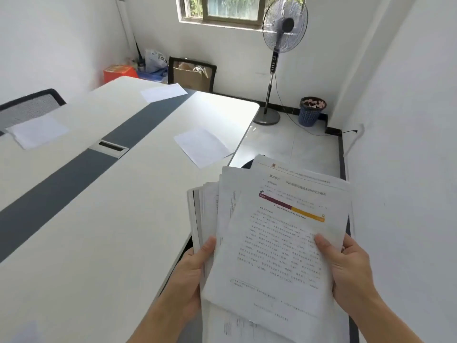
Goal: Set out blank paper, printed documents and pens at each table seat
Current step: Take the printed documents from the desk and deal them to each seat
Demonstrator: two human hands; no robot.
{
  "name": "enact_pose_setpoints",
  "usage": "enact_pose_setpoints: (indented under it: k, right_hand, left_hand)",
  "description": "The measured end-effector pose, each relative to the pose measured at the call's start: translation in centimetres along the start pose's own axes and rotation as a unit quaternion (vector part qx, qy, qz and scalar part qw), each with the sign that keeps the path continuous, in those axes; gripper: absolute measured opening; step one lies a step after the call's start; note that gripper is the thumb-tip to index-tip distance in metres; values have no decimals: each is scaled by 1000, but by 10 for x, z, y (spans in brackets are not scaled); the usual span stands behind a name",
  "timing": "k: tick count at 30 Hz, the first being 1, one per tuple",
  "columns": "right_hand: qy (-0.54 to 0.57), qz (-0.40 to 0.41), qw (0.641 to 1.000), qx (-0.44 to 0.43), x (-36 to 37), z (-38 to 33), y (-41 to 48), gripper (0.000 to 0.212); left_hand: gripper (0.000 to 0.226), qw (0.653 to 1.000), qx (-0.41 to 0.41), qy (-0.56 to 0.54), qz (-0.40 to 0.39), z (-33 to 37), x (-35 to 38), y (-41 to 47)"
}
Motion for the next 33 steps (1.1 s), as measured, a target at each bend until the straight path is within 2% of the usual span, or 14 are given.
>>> enact_pose_setpoints:
  k: [7, 14, 16, 20, 24, 27, 30, 33]
  right_hand:
    - [39, 10, 999, 31, 11, -30, 87, 8]
    - [35, -17, 998, 40, 16, -49, 194, 9]
    - [40, -44, 997, 57, 17, -55, 233, 13]
    - [49, -114, 988, 97, 22, -76, 309, 19]
    - [28, -189, 971, 143, 40, -92, 370, 42]
    - [-23, -274, 946, 171, 65, -98, 395, 40]
    - [-74, -348, 917, 179, 96, -100, 402, 39]
    - [-105, -362, 911, 167, 130, -99, 403, 37]
  left_hand:
    - [44, 999, 0, 31, -28, 46, 51, 79]
    - [45, 998, 35, 50, -13, 63, 94, 156]
    - [46, 998, 51, 46, -1, 66, 111, 178]
    - [34, 995, 83, 36, 38, 76, 144, 220]
    - [40, 986, 128, -6, 104, 87, 156, 241]
    - [33, 975, 154, -50, 150, 95, 150, 240]
    - [37, 962, 174, -67, 200, 106, 139, 234]
    - [42, 950, 191, -91, 230, 120, 126, 231]
Point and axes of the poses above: each hand's wrist, its own y-axis towards the middle knuckle, its own x-axis out of the palm, z = x × y, the point moved 3 cm from there along y, towards the middle knuckle, and after that the axes turned 11 degrees about -y, right-handed, at the moved point
